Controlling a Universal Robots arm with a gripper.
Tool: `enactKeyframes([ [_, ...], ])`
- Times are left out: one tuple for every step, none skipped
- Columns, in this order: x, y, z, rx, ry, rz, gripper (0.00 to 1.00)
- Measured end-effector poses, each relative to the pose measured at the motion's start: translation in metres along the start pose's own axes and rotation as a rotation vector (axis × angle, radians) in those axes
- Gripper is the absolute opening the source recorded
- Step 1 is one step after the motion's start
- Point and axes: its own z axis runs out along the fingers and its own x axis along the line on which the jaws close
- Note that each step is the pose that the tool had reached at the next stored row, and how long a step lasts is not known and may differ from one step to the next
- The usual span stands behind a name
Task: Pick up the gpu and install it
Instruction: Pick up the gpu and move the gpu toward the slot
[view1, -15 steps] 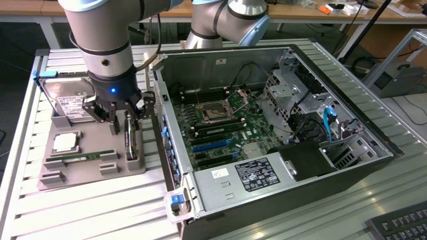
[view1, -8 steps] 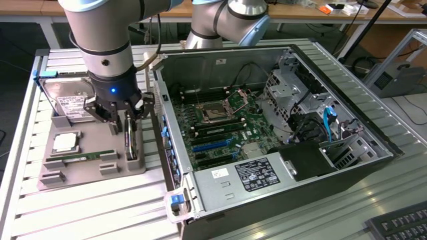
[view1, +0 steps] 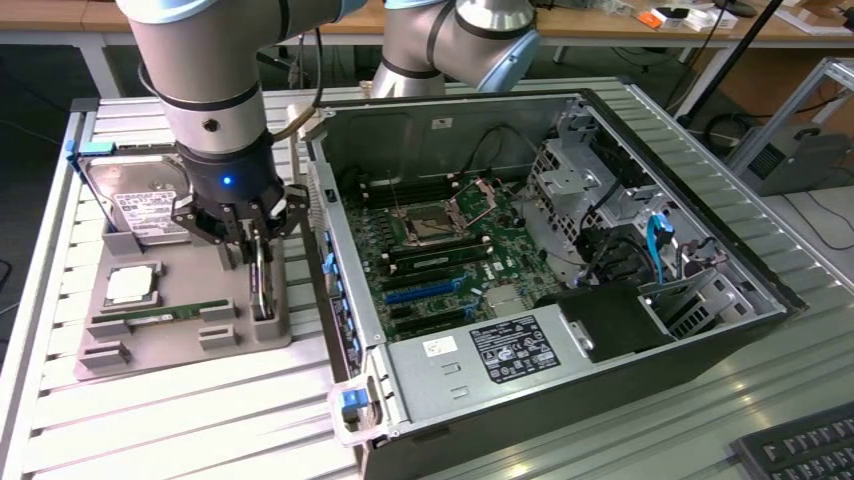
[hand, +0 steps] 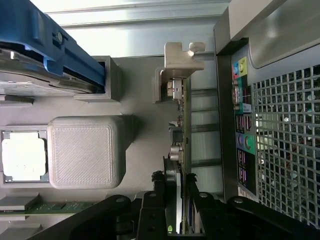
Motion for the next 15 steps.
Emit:
enactKeyframes([
  [0.0, 0.0, 0.0, 0.0, 0.0, 0.0, 0.27],
  [0.0, 0.0, 0.0, 0.0, 0.0, 0.0, 0.27],
  [0.0, 0.0, 0.0, 0.0, 0.0, 0.0, 0.27],
  [0.0, 0.0, 0.0, 0.0, 0.0, 0.0, 0.27],
  [0.0, 0.0, 0.0, -0.0001, -0.0002, 0.0, 0.27],
  [0.0, 0.0, -0.0005, 0.0, 0.0, 0.0, 0.27],
  [0.0, 0.0, -0.0013, 0.0001, 0.0001, 0.0, 0.27],
  [0.0, 0.0, -0.0016, 0.0, 0.0, 0.0, 0.27],
  [0.0, 0.0, -0.002, -0.0001, -0.0001, 0.0, 0.27],
  [-0.0001, 0.0, -0.0025, 0.0, 0.0, 0.0, 0.27],
  [-0.0001, 0.0, -0.0032, 0.0, 0.0, 0.0, 0.27],
  [-0.0001, 0.0, -0.0037, 0.0001, 0.0, 0.0, 0.27],
  [-0.0001, 0.0001, -0.0042, 0.0, -0.0001, 0.0, 0.27],
  [-0.0001, 0.0001, -0.0045, -0.0001, -0.0002, 0.0, 0.27],
  [-0.0001, 0.0001, -0.0048, -0.0001, -0.0002, 0.0, 0.27],
])
